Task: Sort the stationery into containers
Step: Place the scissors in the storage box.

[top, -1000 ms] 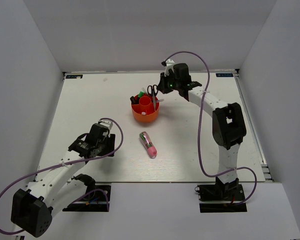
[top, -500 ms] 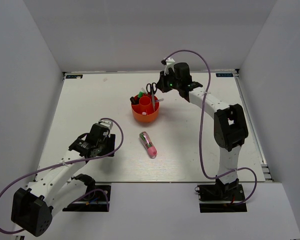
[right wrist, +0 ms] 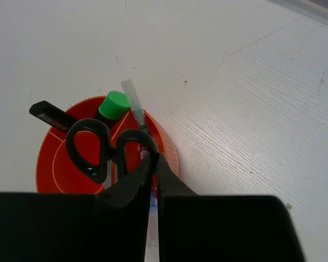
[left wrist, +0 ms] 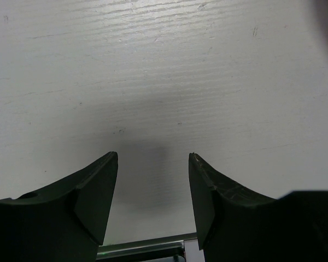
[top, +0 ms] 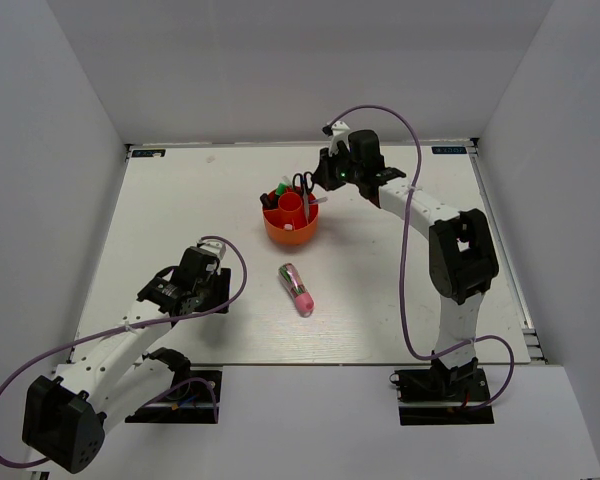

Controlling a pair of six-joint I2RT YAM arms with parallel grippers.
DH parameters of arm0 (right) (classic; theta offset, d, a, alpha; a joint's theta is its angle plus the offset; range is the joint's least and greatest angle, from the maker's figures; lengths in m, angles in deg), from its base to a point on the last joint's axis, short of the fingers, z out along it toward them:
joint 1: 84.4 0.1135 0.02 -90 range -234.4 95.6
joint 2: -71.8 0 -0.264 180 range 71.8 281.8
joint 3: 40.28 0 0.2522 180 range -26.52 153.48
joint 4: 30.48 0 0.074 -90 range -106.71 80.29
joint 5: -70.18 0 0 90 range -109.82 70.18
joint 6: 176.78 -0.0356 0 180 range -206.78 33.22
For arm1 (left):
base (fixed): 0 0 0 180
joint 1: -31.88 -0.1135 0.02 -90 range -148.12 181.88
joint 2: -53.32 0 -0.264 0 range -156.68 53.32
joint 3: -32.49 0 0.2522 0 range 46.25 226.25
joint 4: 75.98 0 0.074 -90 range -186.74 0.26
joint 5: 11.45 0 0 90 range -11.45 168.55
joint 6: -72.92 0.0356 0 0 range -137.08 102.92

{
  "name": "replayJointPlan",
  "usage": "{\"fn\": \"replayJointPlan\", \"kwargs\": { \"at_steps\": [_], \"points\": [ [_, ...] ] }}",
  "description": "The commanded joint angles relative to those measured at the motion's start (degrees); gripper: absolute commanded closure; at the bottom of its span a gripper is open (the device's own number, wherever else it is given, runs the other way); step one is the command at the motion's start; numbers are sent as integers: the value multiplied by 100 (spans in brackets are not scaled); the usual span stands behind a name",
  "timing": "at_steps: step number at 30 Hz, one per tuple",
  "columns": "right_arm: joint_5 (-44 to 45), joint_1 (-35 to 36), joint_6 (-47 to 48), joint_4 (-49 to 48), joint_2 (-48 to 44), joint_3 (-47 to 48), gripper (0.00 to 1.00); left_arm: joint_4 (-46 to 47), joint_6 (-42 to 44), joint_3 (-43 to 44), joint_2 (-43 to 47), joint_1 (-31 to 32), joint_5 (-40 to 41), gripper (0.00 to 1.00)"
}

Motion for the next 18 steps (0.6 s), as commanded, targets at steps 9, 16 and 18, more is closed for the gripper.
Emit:
{"fn": "replayJointPlan", "kwargs": {
  "at_steps": [9,16,18],
  "points": [
    [-244,-40,3,-105,-319,-60,71,-6,47,122,25,-16,-50,35],
    [-322,-75,47,-18,-407,36,58,-6,38,130,16,-7,-59,35],
    [-349,-119,56,70,-504,63,53,12,39,113,16,-16,-85,35]
  ]
}}
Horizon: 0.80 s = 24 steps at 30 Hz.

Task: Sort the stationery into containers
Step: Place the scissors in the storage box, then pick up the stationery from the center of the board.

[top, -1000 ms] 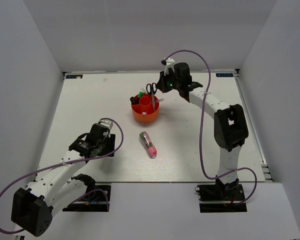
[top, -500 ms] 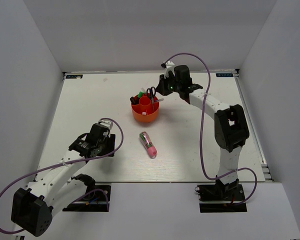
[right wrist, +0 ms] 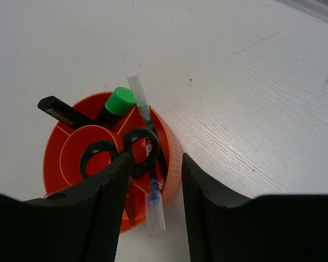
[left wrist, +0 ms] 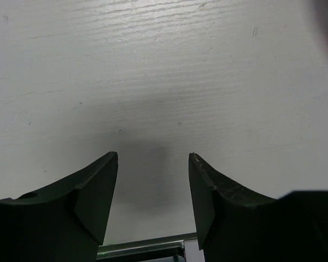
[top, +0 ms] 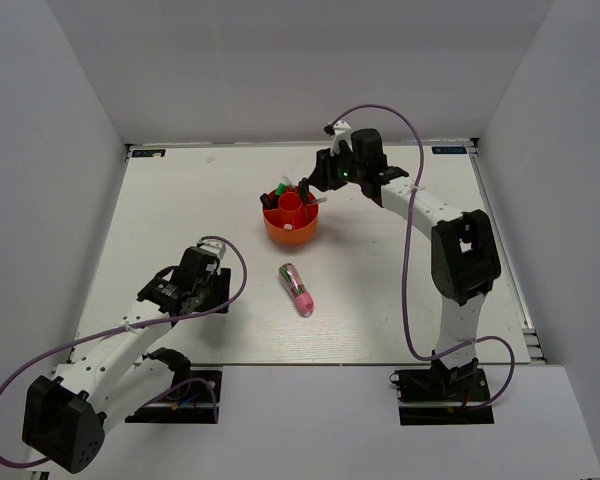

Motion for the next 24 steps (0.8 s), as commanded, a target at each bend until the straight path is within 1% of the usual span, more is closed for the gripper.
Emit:
{"fn": "replayJointPlan", "kwargs": {
  "at_steps": [1,3,4,5,6,7,8,9,10,11,12,13,14,15,16,17,18,19,20,21,22,23,24],
  "points": [
    [-141,-88,162,59,-475,142,53,-16,38,122,-2,-16,-101,35],
    [-36,-124,295,393,-668,212,48,36,38,113,-19,-16,-162,36],
    [-10,-141,391,594,-721,230,45,45,47,122,-45,-33,-215,42],
    [17,-193,383,735,-757,248,43,106,65,113,-63,-7,-354,44],
    [104,-211,627,858,-940,274,32,141,65,104,-81,-16,-417,48],
    [140,-272,664,973,-1002,257,18,237,39,113,-98,-16,-478,52],
    [192,-290,665,1357,-1073,230,10,282,-5,113,-116,-16,-635,64],
    [262,-325,604,1526,-1265,195,12,326,-32,104,-159,-16,-637,71],
    [115,-378,673,2084,-1319,178,58,500,-102,139,-186,-16,-881,84],
    [-69,-422,795,2221,-1406,108,75,537,-154,157,-308,-16,-1075,89],
    [-819,-466,840,2492,-1459,72,98,659,-346,296,-379,36,-1181,93],
    [-975,-623,849,2869,-1486,28,100,712,-427,358,-606,72,-1339,96],
    [-1124,-677,875,3038,-1486,19,100,730,-506,516,-704,133,-1323,97],
    [-1657,-782,893,3483,-1434,37,100,748,-776,717,-818,368,-1253,97],
    [-1784,-852,989,3740,-1347,115,89,748,-875,815,-1002,458,-1191,95],
    [-2029,-949,1173,4378,-1302,107,58,730,-1206,1042,-1239,554,-965,90],
    [-2823,-1002,1357,4628,-1197,107,10,704,-1340,1149,-1450,825,-832,81],
    [-3013,-1090,1524,4839,-1127,90,10,634,-1498,1515,-1565,924,-691,71],
    [-3685,-1195,2083,5528,-1091,63,10,590,-1952,1632,-1679,1012,-690,44],
    [-3918,-1248,2349,5709,-1073,-146,10,564,-2131,1712,-1950,1221,-246,33],
    [-3955,-1283,2352,5668,-1247,-330,10,537,-2324,1921,-2040,1293,-94,24],
    [-3965,-1414,2282,5215,-1362,-541,10,580,-2865,1958,-2119,1424,282,17],
    [-3808,-1459,2047,5001,-1790,-1161,10,659,-3036,1976,-2259,1486,355,17]
  ]
}}
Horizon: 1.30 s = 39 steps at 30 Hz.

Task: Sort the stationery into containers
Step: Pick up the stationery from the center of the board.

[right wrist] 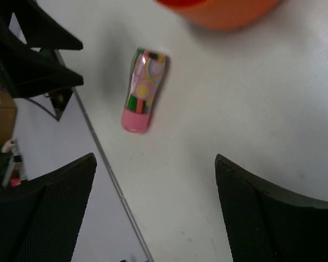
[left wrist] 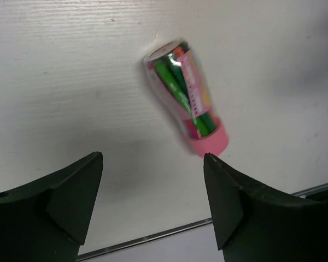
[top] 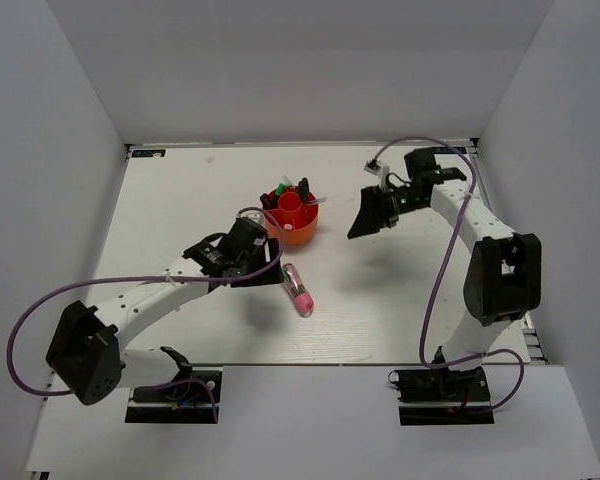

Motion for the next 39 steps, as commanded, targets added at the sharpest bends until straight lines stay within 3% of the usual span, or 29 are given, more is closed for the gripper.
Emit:
{"fn": "replayJointPlan", "kwargs": {
  "at_steps": [1,2,3,5,7,8,11,39],
  "points": [
    [-701,-226,200,-28,-757,-919,10,192,-1367,254,-238,265,969,15],
    [-578,-279,-44,-302,-898,-1087,10,210,-2231,263,-370,257,1058,15],
    [-351,-280,-90,-514,-1291,-1489,10,219,-2457,324,-528,274,1120,16],
    [388,-280,-213,-673,-1784,-1825,43,-61,-2836,604,-774,283,1323,18],
    [1245,-280,-380,-1156,-2111,-2150,87,-114,-3091,728,-1081,309,1411,19],
    [1399,-289,-529,-1253,-2208,-2343,93,-36,-3127,833,-1126,336,1428,20],
    [1778,-315,-670,-1692,-2630,-2731,85,43,-3250,1035,-1390,432,1463,20],
    [1366,-807,-803,-1650,-2727,-2881,82,158,-3672,1493,-2980,696,1508,20]
  ]
}}
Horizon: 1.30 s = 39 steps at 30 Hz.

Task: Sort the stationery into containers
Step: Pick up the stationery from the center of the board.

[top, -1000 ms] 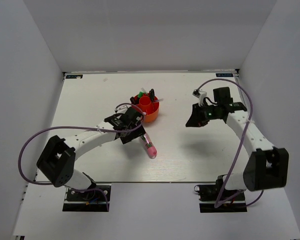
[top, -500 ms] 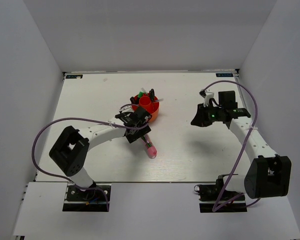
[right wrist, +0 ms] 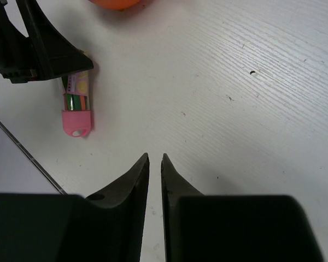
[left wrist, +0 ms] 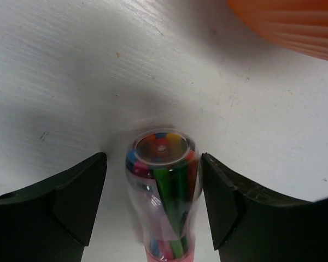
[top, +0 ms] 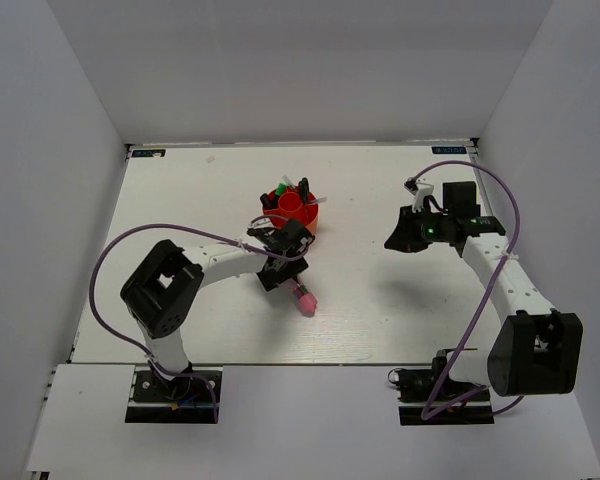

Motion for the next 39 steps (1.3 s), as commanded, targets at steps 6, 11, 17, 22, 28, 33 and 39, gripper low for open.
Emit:
{"fn": "replayJointPlan", "kwargs": {
  "at_steps": [6,11,17,22,28,33,39],
  "points": [
    [-283,-165,-103,-174,-57,-64,82,-478,-116,410,-246,108,96,26],
    [-406,-244,-130,-165,-74,-73,82,-654,-107,296,-228,135,87,40],
    [-572,-332,-130,-183,-48,-99,59,-646,-55,208,-35,126,43,75],
    [-784,-394,-77,-148,-13,-108,41,-742,620,471,263,196,86,100],
    [-854,-429,-68,-130,13,-91,40,-1067,1650,1103,852,363,578,100],
    [-916,-429,-112,-113,31,-99,40,-1137,2738,1658,1327,346,930,100],
    [-951,-438,-139,-121,66,-99,40,-665,4180,2580,1328,355,1799,100]
  ]
}}
